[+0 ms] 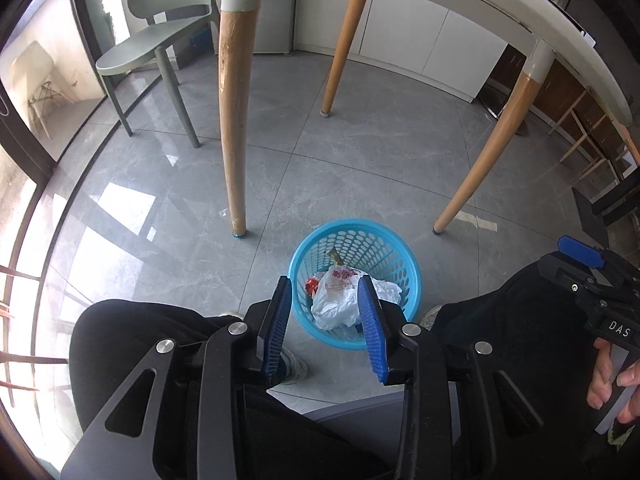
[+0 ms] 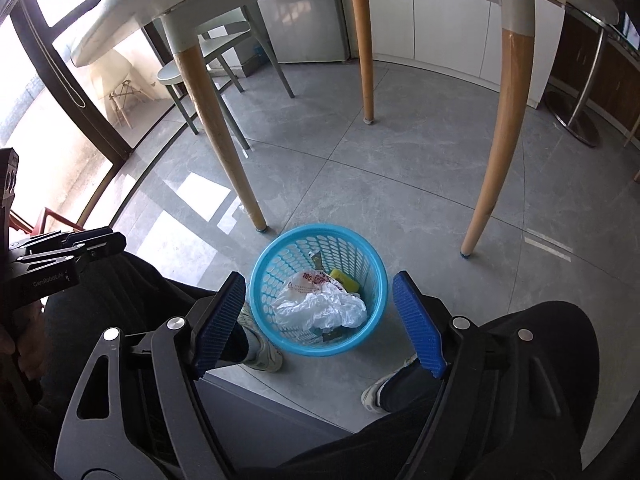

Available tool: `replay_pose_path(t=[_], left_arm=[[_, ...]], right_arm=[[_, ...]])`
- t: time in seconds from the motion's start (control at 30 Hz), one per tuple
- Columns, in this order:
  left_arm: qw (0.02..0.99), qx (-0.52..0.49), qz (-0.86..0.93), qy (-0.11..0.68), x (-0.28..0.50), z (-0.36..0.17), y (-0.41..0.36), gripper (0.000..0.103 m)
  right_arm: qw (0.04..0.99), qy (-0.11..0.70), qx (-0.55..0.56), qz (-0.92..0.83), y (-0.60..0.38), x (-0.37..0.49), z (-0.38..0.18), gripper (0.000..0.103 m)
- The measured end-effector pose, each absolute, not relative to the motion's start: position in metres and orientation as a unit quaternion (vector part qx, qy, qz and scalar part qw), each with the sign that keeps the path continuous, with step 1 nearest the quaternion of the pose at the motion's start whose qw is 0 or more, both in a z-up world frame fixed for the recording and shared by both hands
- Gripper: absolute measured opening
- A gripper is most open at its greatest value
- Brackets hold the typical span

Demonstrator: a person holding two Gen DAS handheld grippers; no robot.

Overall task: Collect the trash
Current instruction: 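Raise both grippers back toward the table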

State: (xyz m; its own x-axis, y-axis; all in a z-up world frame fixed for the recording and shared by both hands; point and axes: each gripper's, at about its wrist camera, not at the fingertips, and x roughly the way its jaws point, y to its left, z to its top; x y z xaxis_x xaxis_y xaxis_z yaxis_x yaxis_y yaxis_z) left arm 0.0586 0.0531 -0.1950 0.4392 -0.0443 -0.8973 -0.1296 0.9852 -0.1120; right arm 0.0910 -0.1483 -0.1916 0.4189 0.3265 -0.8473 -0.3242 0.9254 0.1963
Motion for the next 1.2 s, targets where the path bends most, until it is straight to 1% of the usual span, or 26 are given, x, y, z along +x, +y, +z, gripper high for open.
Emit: replay_pose_path(t=[0.1,0.27,0.4,0.63,0.93,1.1,1.2], left_arm=[[0.857,-0.086,0.019,0.509,0.051,-0.174,0.053,0.034],[0.878,-0.085,0.009,0.472,0.040,-0.136,0.051,0.039],[0.896,-0.079,0.010,0.438,0.036,-0.106,0.053,0.042],[0.918,-0.076,0.035,0.388,0.040,-0.071,0.073,0.045],[0.935,-0.069,0.053,0.343,0.060,-0.040,0.097,0.046],[0.938,-0.071,0.050,0.335,0.070,-0.036,0.112,0.047],[0.940,-0.072,0.044,0.332,0.076,-0.034,0.120,0.049]], right_arm=[[0.857,0.478,0.008,0.193,-0.156,0.086,-0.164,0.076],[0.876,0.438,0.014,0.201,-0.160,0.076,-0.122,0.078],[0.889,0.407,0.015,0.211,-0.159,0.073,-0.088,0.082],[0.904,0.366,0.015,0.221,-0.146,0.078,-0.042,0.085],[0.922,0.333,0.008,0.196,-0.108,0.111,-0.007,0.088],[0.927,0.326,0.001,0.187,-0.083,0.135,0.001,0.089],[0.929,0.325,0.000,0.179,-0.069,0.152,0.002,0.091]])
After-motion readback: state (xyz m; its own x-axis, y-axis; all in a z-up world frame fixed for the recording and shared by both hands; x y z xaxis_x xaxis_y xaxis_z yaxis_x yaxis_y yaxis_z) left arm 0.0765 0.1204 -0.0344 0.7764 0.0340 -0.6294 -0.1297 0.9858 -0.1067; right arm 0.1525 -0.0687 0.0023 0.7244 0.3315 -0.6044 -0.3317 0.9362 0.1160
